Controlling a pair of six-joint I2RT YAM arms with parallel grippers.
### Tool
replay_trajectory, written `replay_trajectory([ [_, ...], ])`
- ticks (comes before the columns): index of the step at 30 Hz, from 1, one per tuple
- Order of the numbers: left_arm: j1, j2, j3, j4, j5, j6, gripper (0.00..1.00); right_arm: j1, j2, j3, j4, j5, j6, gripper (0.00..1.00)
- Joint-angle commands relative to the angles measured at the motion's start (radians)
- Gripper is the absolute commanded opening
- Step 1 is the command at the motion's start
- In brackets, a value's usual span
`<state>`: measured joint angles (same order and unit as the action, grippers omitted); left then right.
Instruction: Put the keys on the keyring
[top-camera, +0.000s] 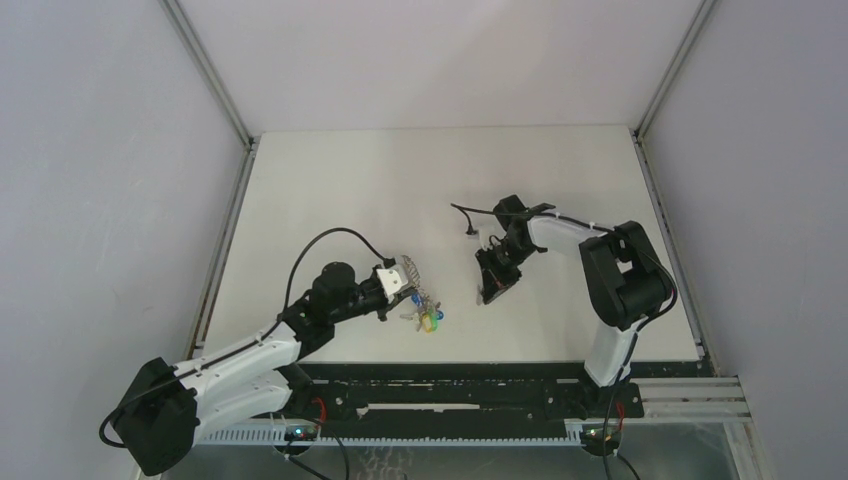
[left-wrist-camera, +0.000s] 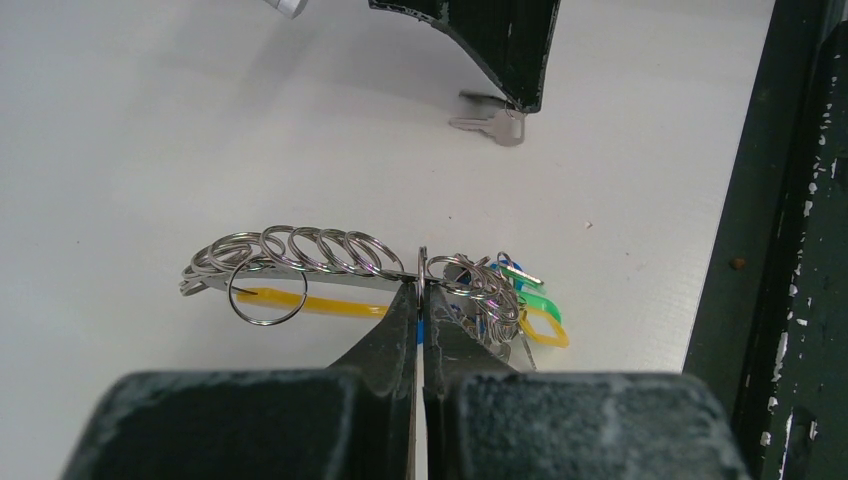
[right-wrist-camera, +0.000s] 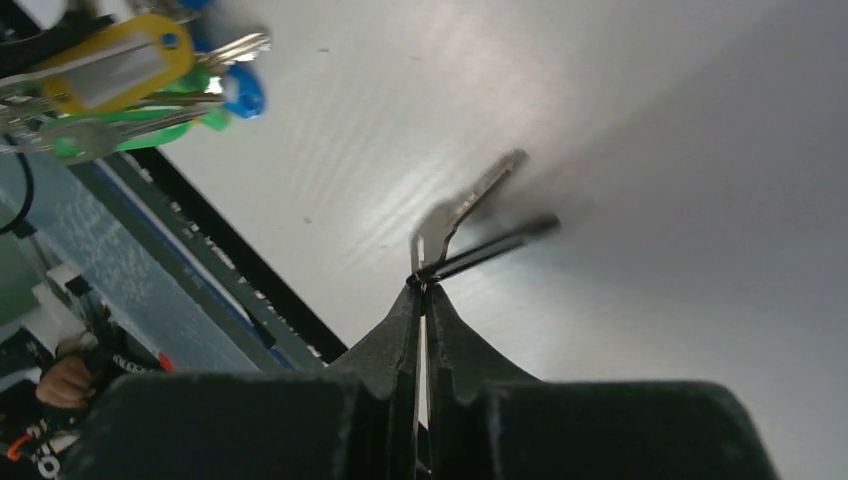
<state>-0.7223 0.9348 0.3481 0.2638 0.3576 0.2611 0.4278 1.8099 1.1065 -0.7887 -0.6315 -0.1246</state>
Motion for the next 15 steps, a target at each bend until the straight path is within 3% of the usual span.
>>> replay_trajectory([
  [1, -0.003, -0.015, 0.026, 0.067, -0.008, -0.017, 0.0, -0.034, -0.002, -0.004, 0.043, 0.177, 0.088, 0.0],
  [6, -0.003, -0.014, 0.026, 0.068, -0.012, -0.017, 0.0, -0.007, -0.045, -0.007, 0.046, 0.21, 0.075, 0.0],
  [13, -0.003, -0.025, 0.021, 0.071, -0.027, -0.018, 0.0, 0.131, -0.131, 0.045, -0.028, 0.607, 0.093, 0.0],
  [15, -0.003, -0.029, 0.02, 0.072, -0.032, -0.019, 0.0, 0.164, -0.2, 0.027, 0.011, 0.578, 0.042, 0.0],
])
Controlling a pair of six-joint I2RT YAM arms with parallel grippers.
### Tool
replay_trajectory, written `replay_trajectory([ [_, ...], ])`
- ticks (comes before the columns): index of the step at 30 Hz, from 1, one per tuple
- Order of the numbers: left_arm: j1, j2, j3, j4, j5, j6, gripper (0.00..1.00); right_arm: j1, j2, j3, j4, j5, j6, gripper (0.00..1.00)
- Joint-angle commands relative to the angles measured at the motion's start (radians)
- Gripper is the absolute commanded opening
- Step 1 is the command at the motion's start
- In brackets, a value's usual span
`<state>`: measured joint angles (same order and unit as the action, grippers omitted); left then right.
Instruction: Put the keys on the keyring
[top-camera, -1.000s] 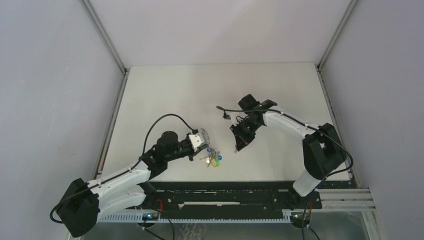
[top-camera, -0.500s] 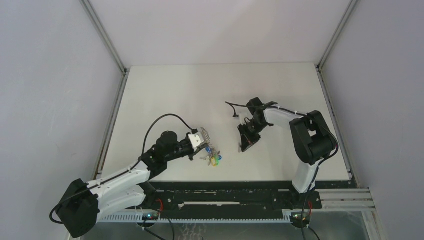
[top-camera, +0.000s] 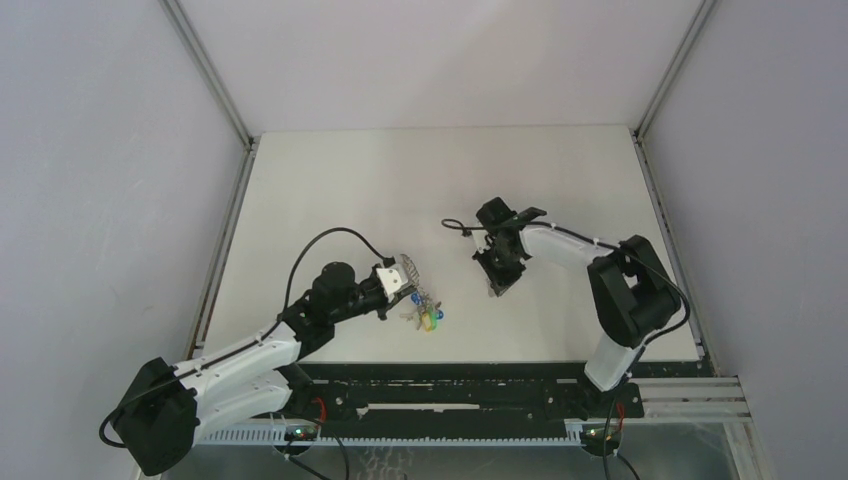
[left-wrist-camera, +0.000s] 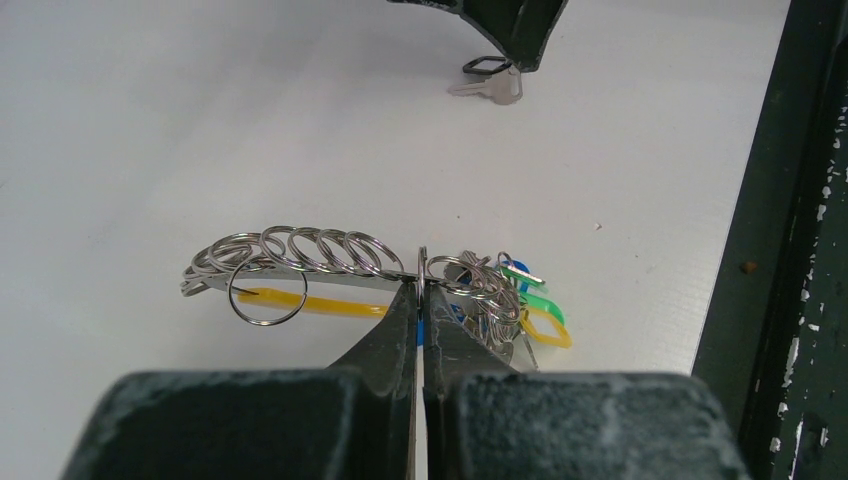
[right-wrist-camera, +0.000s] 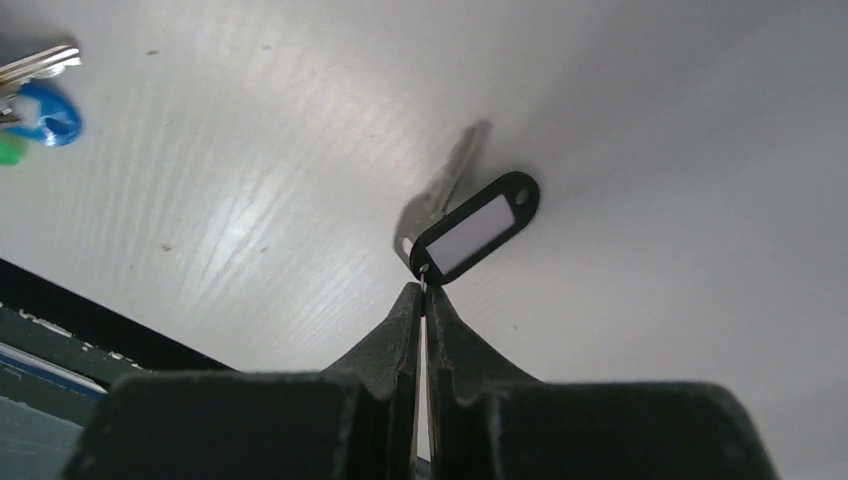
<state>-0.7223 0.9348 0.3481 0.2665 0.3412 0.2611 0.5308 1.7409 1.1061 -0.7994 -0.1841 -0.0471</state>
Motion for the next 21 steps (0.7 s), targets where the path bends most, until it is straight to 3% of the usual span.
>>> replay_trajectory([
  [1, -0.004, -0.032, 0.019, 0.072, -0.016, -0.02, 0.0, 0.076, -0.176, 0.004, 0.067, 0.125, -0.051, 0.0],
  [6, -0.004, -0.041, 0.012, 0.077, -0.012, -0.02, 0.0, 0.129, -0.335, -0.082, 0.219, 0.187, -0.123, 0.0],
  [14, -0.005, -0.044, 0.02, 0.075, 0.018, 0.012, 0.0, 0.158, -0.572, -0.274, 0.5, 0.012, -0.265, 0.0],
  [21, -0.005, -0.03, 0.064, 0.065, 0.065, 0.088, 0.0, 0.157, -0.675, -0.359, 0.617, -0.126, -0.37, 0.0],
])
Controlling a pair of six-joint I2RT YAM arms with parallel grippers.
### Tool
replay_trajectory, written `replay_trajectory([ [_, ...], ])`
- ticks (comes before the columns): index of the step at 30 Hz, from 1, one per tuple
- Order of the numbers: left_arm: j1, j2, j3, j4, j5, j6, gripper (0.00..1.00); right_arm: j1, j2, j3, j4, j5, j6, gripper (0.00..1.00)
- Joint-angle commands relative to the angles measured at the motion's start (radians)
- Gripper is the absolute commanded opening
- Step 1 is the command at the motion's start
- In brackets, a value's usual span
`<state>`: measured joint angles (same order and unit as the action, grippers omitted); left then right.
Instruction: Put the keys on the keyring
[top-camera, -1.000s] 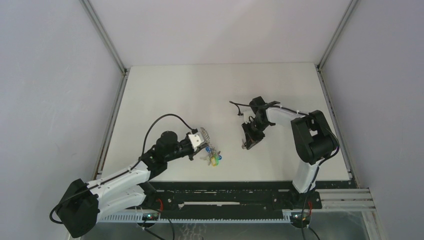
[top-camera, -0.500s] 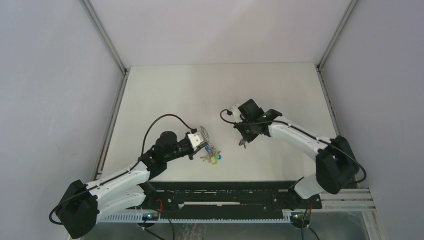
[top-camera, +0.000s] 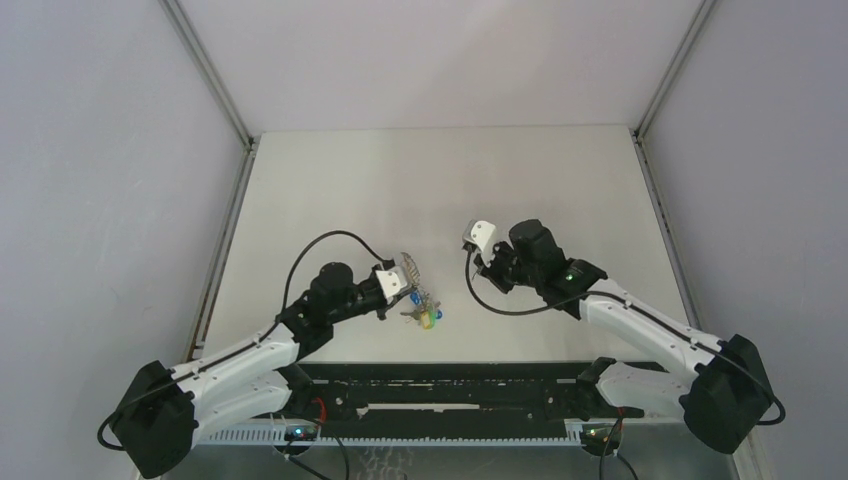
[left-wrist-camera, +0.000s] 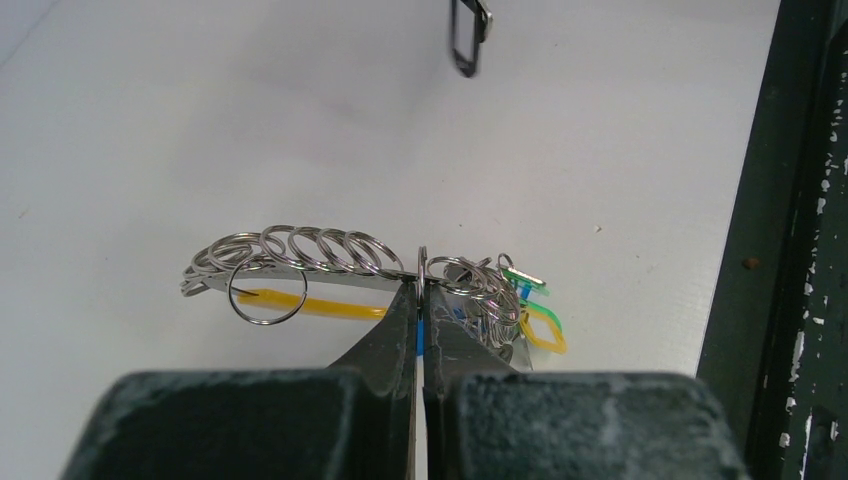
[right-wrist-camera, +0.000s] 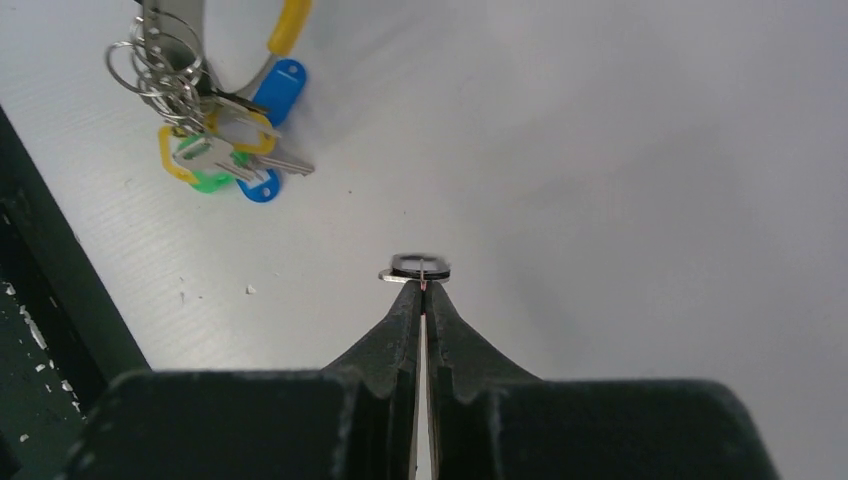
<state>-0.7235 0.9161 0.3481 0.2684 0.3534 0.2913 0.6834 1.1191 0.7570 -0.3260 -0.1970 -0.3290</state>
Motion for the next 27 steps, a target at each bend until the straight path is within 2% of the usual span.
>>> replay_trajectory([
  [1, -0.004, -0.009, 0.07, 0.062, 0.062, 0.068, 0.0, 0.004, -0.057, -0.011, 0.148, -0.129, -0.1, 0.0],
  [16, -0.004, 0.025, 0.135, -0.005, 0.156, 0.193, 0.0, 0.006, -0.082, 0.0, 0.17, -0.384, -0.223, 0.0],
  [21, -0.004, 0.035, 0.129, -0.021, 0.173, 0.205, 0.0, 0.033, -0.077, 0.001, 0.152, -0.383, -0.248, 0.0],
  [27, -0.005, 0.05, 0.123, -0.021, 0.213, 0.2, 0.0, 0.136, -0.053, 0.024, 0.115, -0.242, -0.341, 0.0],
])
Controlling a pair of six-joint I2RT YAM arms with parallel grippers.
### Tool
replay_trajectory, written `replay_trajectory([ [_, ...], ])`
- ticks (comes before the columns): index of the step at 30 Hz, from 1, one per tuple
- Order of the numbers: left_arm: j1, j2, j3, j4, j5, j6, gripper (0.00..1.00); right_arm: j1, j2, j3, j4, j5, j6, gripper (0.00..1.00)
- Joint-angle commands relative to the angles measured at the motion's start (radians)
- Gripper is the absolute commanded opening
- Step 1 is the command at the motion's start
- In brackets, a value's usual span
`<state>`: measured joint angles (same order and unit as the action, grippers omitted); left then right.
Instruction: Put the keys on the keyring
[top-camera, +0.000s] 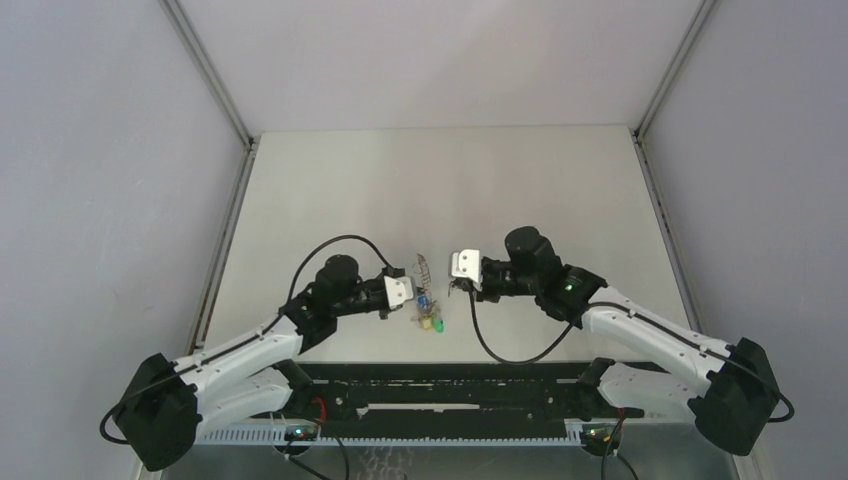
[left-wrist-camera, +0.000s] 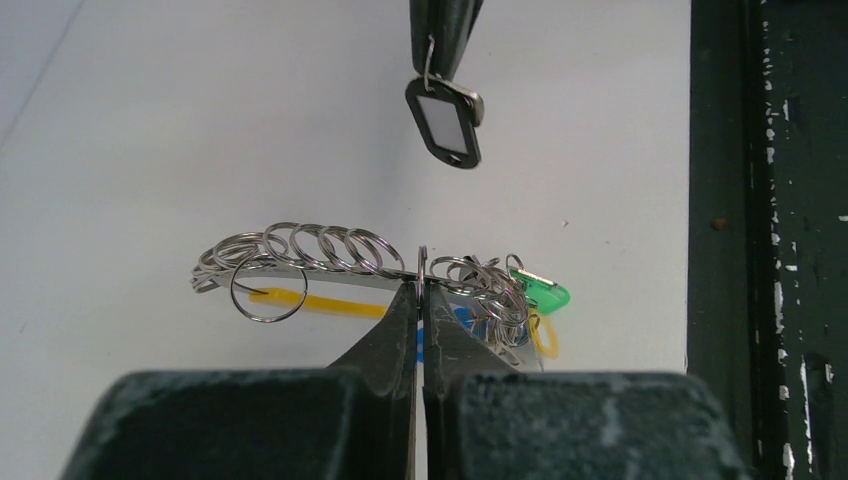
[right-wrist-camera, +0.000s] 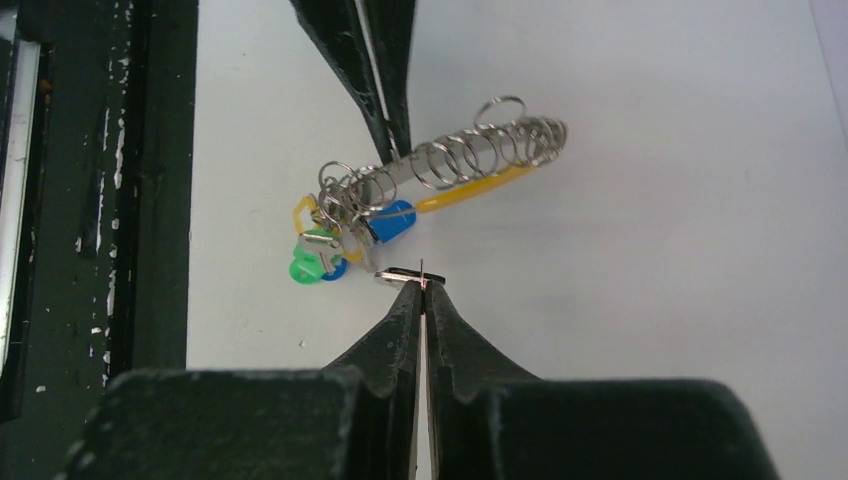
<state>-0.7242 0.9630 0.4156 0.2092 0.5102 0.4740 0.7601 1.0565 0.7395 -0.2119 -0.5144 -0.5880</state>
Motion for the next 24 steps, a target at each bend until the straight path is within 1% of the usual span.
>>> replay_trajectory([
  [1, -0.004, 0.004, 0.055, 0.04, 0.058, 0.017, 0.0, 0.073, 0.019, 0.047, -0.004, 0.09, -0.092, 0.0],
  [5, -0.004, 0.02, 0.053, 0.043, 0.067, 0.013, 0.0, 0.113, 0.069, 0.074, -0.023, 0.139, -0.115, 0.0],
  [11, -0.005, 0.031, 0.042, 0.067, 0.081, 0.005, 0.0, 0.194, 0.114, 0.08, -0.014, 0.293, -0.148, 0.0],
  [17, -0.006, 0.033, 0.037, 0.08, 0.1, 0.002, 0.0, 0.234, 0.118, 0.081, -0.009, 0.297, -0.161, 0.0],
  [24, -0.005, 0.031, 0.031, 0.088, 0.119, 0.002, 0.0, 0.252, 0.118, 0.08, 0.004, 0.3, -0.17, 0.0],
])
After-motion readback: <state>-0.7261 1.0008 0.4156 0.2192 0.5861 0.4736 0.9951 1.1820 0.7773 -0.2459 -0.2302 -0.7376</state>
